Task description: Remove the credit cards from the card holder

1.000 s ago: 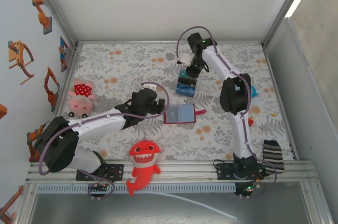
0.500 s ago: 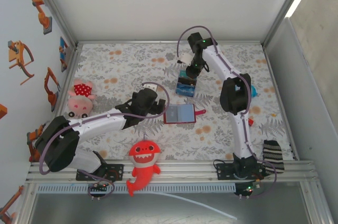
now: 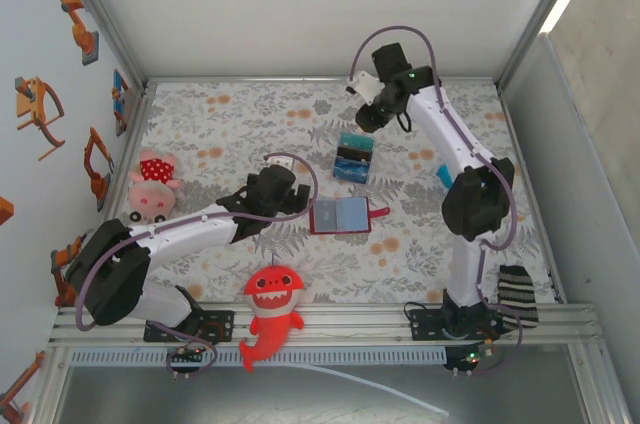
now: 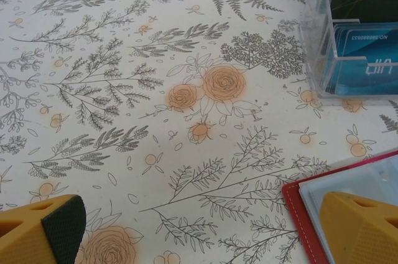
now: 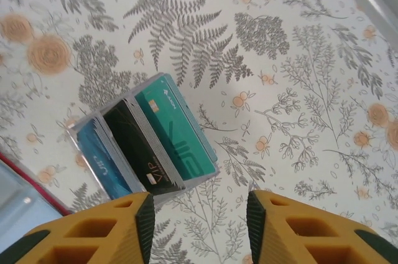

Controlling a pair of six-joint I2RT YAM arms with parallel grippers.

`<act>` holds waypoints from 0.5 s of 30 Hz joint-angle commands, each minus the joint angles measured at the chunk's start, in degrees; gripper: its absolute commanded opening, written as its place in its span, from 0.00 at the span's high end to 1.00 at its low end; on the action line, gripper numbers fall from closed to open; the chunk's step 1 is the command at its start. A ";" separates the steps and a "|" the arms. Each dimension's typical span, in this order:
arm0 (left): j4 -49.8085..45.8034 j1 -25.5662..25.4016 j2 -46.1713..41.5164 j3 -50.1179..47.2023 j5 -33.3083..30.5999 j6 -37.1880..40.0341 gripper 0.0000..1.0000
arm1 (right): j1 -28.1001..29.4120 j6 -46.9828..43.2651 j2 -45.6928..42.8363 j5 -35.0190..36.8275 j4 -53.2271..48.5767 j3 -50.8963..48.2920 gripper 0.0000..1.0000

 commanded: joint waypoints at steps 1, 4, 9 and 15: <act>-0.66 0.73 -1.89 0.56 -2.54 -3.41 0.03 | 0.70 9.74 -4.35 -1.13 3.94 -5.14 0.51; -1.73 1.14 -2.78 0.22 -4.79 -5.07 0.03 | 1.80 14.70 -9.15 -0.18 8.41 -12.99 0.50; -1.90 1.71 -5.48 -1.83 -7.92 -7.98 0.03 | 4.68 22.12 -16.58 2.78 15.25 -25.48 0.51; -2.99 2.52 -7.75 -3.32 -10.41 -10.55 0.03 | 9.91 32.67 -22.48 6.84 21.60 -38.66 0.51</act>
